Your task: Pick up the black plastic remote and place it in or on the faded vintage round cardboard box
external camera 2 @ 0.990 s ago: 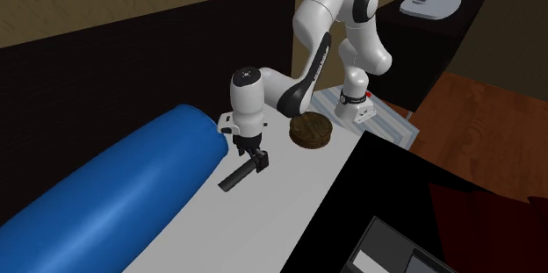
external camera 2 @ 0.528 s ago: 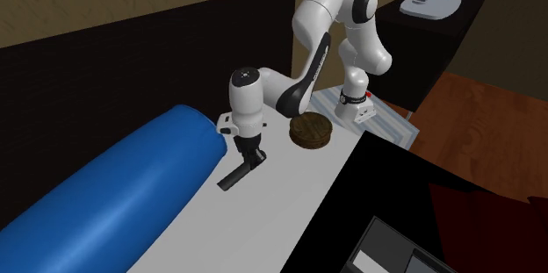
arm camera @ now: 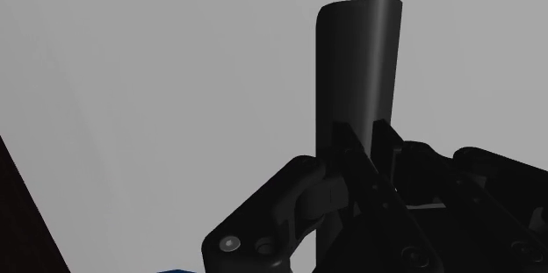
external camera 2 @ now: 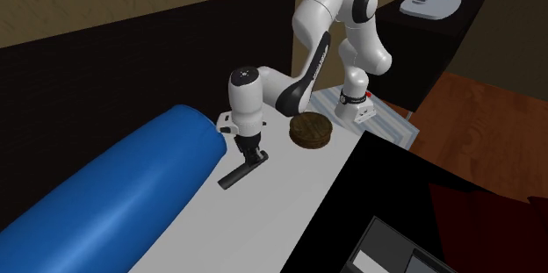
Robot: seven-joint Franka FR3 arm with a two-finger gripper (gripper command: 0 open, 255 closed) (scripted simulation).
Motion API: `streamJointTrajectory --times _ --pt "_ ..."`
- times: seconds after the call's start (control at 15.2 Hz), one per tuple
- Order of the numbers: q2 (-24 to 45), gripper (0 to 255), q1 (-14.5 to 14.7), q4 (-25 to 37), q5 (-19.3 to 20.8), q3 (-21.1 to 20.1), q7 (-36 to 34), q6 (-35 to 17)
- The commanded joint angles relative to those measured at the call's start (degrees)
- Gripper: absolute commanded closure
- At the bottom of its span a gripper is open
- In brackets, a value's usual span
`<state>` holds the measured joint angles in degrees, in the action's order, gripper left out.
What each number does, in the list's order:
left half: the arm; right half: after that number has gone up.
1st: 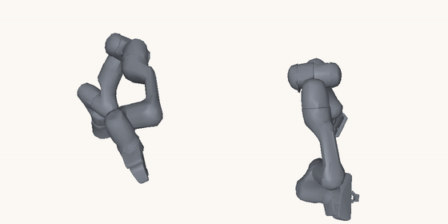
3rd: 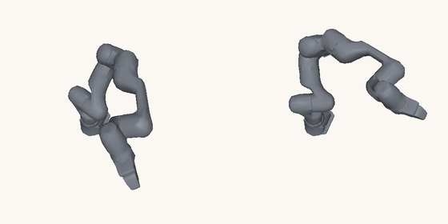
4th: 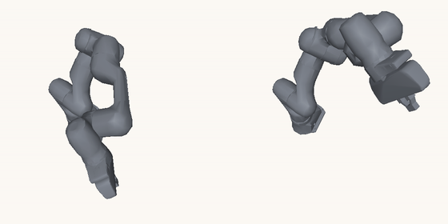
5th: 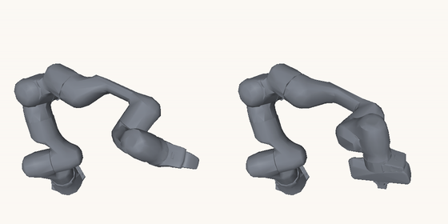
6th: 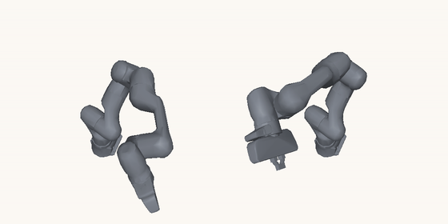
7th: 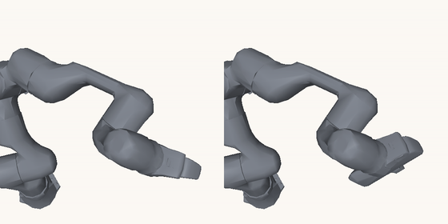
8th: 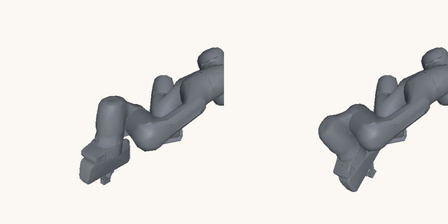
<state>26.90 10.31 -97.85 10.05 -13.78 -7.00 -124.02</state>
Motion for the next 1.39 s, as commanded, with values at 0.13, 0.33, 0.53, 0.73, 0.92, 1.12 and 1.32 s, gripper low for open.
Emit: streamJointTrajectory --times 0.13,0.33,0.53,0.73,0.92,1.12,1.32 --pt "-1.28 255 -0.16 0.68 -0.52 -0.23 0.37 2.40" --pt "-2.27 255 -0.24 1.60 -0.88 -0.40 0.65 4.27" --pt "-3.16 255 -0.30 2.65 -1.21 -0.55 0.91 6.19" --pt "-3.97 255 -0.35 3.84 -1.51 -0.68 1.16 8.14" --pt "-4.68 255 -0.37 5.15 -1.78 -0.80 1.39 10.14" --pt "-5.28 255 -0.38 6.61 -2.02 -0.91 1.60 12.18" --pt "-5.69 255 -0.38 7.80 -2.18 -0.98 1.76 13.75"
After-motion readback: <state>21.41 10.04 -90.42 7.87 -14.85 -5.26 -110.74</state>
